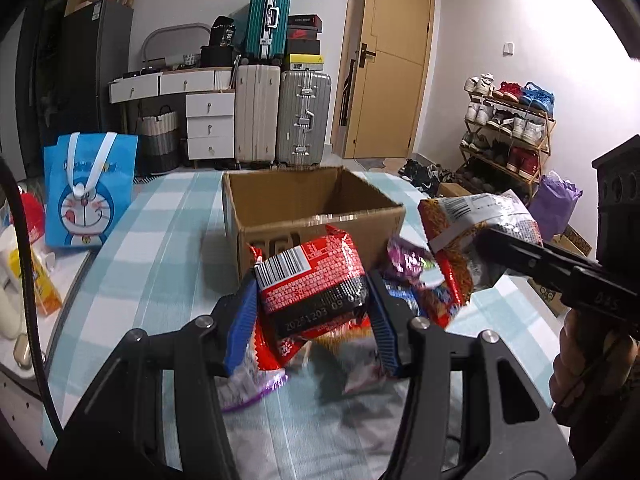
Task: Organize snacks
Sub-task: 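Carry the red wafer pack and noodle bag over the cardboard box with both grippers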
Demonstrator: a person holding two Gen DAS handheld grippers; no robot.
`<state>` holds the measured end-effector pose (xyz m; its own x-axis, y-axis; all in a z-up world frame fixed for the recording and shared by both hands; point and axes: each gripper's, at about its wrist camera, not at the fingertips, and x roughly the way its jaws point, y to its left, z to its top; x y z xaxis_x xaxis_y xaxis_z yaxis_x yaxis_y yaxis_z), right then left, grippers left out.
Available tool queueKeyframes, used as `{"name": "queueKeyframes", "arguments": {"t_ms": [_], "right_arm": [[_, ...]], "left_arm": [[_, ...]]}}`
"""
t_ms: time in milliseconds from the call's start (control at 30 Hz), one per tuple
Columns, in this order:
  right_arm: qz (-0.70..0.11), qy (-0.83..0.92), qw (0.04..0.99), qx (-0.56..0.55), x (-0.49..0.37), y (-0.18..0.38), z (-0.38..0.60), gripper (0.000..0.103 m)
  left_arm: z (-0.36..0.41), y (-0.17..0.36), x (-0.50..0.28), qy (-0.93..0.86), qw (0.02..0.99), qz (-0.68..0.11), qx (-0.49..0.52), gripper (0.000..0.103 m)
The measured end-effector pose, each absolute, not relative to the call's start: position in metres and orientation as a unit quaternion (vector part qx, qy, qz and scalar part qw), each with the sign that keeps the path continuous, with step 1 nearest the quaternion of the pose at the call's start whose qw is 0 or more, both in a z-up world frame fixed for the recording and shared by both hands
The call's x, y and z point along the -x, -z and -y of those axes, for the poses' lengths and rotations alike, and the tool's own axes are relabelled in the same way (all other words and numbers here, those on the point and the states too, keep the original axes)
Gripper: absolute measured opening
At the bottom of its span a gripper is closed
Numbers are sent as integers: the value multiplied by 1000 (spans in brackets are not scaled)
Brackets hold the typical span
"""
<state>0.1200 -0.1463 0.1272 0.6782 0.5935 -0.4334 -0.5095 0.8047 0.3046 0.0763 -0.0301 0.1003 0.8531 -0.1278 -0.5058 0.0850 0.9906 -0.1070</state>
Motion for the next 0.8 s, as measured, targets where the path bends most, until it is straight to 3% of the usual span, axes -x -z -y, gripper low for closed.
{"name": "queueKeyframes", "arguments": {"t_ms": [800], "right_arm": [[-268, -286, 915, -91, -240, -145, 130, 51]], "left_arm": [[-1, -118, -203, 51, 954, -288, 60, 49]]}}
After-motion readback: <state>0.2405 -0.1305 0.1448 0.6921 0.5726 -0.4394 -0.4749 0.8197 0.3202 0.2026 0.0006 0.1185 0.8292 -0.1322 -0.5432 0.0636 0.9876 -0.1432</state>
